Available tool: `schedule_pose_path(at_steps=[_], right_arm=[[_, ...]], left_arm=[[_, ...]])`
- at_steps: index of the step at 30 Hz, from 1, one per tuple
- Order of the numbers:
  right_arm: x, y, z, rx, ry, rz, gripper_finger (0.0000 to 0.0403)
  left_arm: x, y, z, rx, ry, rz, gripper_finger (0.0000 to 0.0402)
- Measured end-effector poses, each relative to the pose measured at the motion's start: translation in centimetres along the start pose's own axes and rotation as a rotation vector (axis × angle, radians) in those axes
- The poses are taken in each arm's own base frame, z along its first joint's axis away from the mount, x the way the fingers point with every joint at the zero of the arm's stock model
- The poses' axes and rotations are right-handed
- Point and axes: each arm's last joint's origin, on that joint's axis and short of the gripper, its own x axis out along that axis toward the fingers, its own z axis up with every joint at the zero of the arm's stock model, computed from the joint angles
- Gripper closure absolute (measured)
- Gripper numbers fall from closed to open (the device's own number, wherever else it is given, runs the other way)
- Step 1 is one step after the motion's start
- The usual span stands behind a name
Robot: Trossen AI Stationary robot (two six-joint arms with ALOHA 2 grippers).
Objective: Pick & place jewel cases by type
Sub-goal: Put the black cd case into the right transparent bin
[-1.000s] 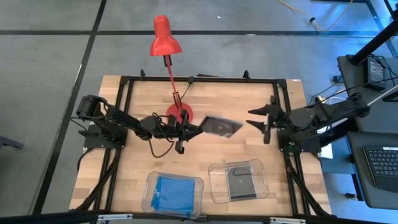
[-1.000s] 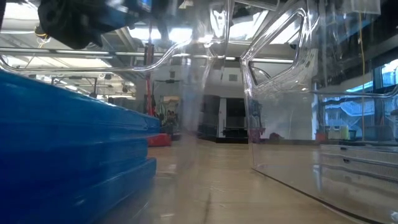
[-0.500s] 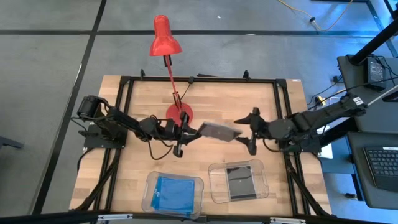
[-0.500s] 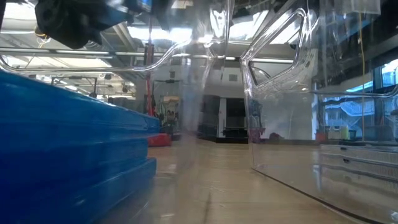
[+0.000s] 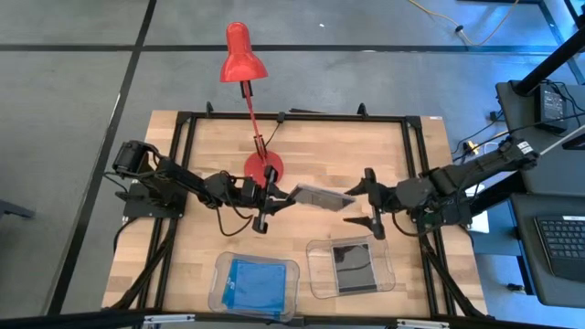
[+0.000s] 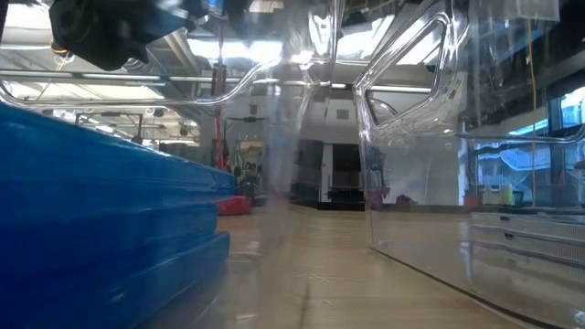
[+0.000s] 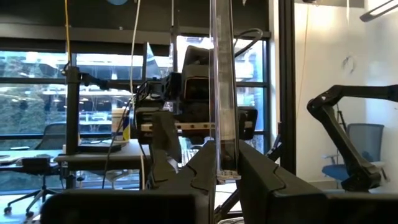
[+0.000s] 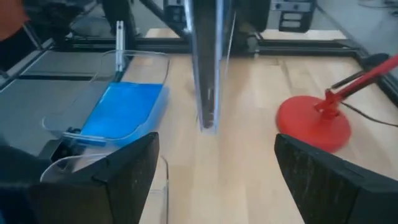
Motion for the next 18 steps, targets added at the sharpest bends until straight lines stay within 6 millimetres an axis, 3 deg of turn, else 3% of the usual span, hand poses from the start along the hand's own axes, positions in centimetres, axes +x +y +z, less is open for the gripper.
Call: schedule_pose_path(at_steps=[10,18], right_arm=[[-0.2,0.1,1.8,0.042,-0.191,-0.041,0.0086],[-0.2,0.1,1.8,0.044,-0.192,-0.044,0.0181]], left_arm=[[0.0,0.1,0.0,0.003,-0.001,0.022,0.0361],[0.0,0.1,0.0,0.016,0.0,0.025,0.0359]])
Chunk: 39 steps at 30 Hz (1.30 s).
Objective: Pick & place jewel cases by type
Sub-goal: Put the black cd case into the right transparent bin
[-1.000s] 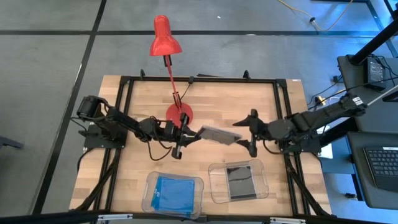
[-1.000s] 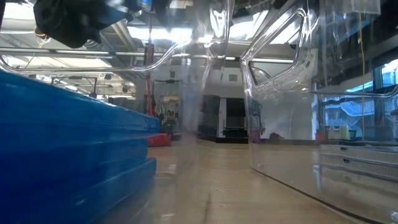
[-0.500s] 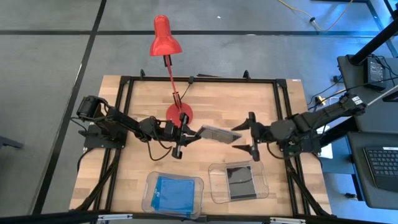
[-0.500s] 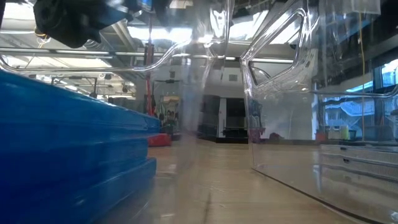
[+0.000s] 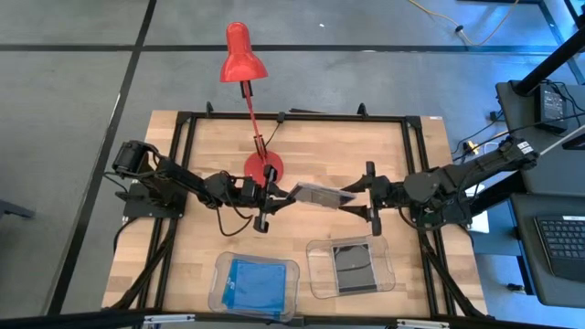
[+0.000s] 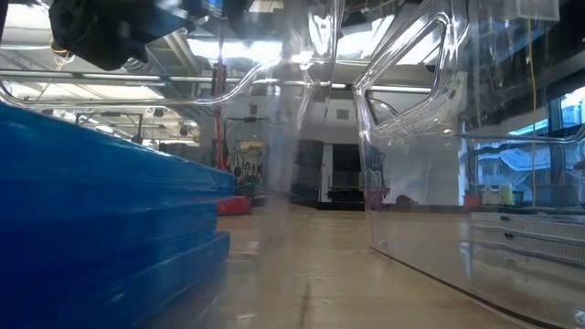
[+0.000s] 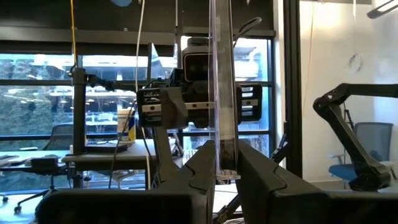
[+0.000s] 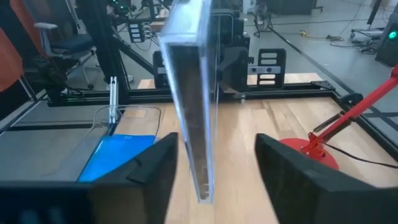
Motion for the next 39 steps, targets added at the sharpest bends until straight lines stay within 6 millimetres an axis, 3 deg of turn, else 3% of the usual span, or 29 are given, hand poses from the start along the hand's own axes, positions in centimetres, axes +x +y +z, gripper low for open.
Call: schedule_pose_path(at_steps=[8,20,29,39], right_arm=[[0.0,0.01,0.07,0.0,-0.007,0.001,0.0285],[0.0,-0.01,0.05,-0.001,-0.005,-0.002,0.0362],[0.0,0.0,0.11,-0.001,-0.01,-0.003,0.0365],[-0.01,-0.04,-0.26,-0.015,0.027,-0.003,0.0365]], left_arm=[[0.0,0.02,0.0,0.0,0.0,0.005,0.0357],[0.0,-0.01,0.18,0.044,-0.017,-0.005,0.0344],[0.0,-0.01,0.28,0.078,-0.027,-0.003,0.0339],[0.0,-0.03,-0.21,0.056,0.023,-0.01,0.0306]])
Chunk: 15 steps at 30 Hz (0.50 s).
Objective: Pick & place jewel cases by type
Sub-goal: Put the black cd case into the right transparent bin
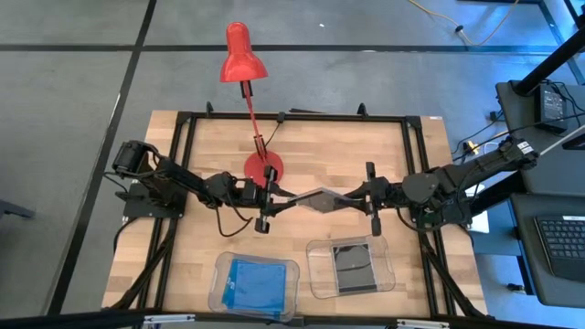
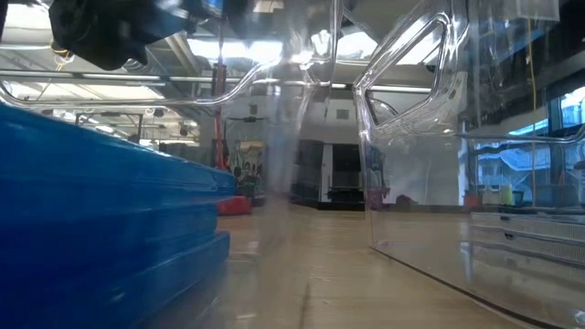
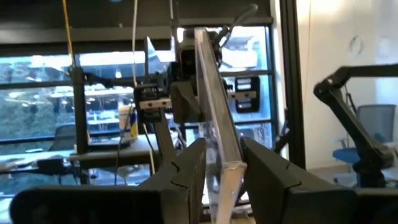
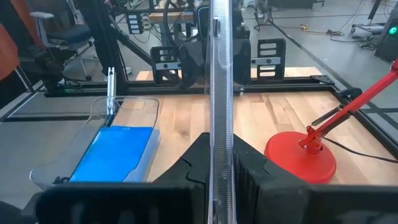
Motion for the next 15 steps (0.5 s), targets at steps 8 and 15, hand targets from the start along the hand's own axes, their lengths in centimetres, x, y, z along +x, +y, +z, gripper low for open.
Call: schedule_pose_path(at_steps=[8,15], right_arm=[[-0.9,-0.3,-1.0,0.075,0.123,0.029,0.0365],[-2.3,-0.6,-0.1,0.127,0.271,0.056,0.0365]], left_arm=[[-0.3,0.0,0.2,-0.03,0.164,-0.024,0.0309],[-1.3,-0.3,2.2,-0.055,0.314,-0.055,0.0308]])
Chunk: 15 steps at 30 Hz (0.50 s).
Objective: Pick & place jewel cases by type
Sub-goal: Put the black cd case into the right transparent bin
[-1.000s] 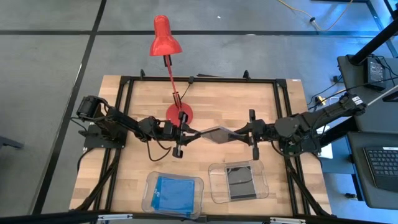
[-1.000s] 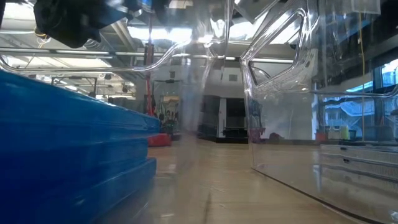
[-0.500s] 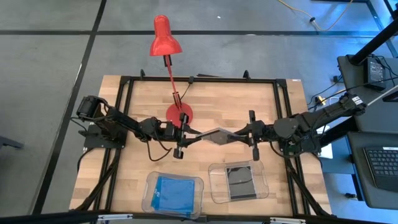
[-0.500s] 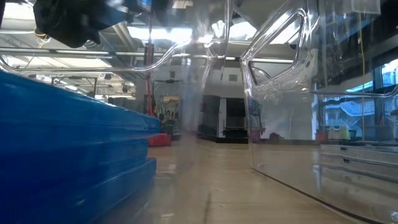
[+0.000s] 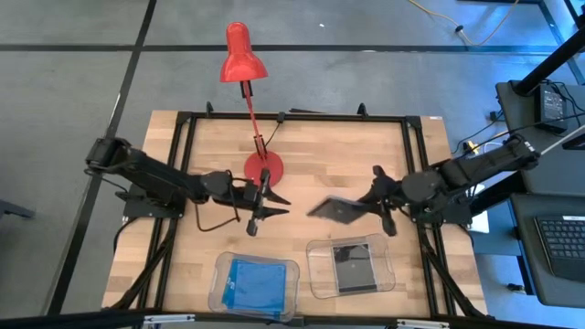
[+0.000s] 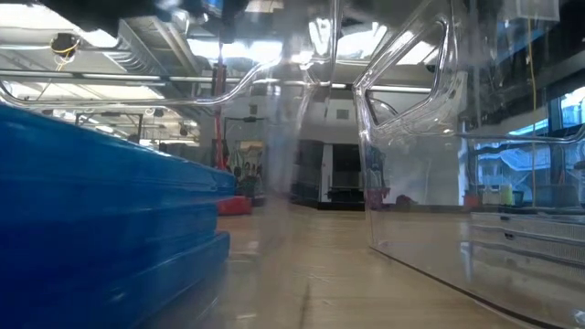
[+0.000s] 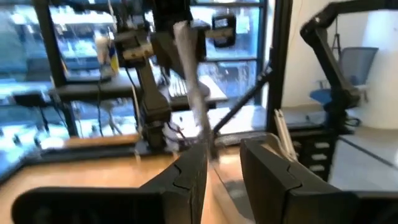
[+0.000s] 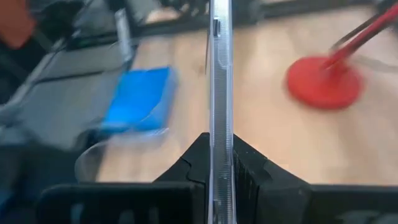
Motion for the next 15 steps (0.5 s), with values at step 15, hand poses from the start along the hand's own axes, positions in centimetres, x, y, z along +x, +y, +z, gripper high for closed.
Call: schedule_pose_path(at_steps=[15], right_arm=[[-1.0,2.0,1.4,0.064,0.477,0.577,0.0363]], left_arm=[[-1.5,-0.4,0.8,-0.078,0.113,0.006,0.0307]])
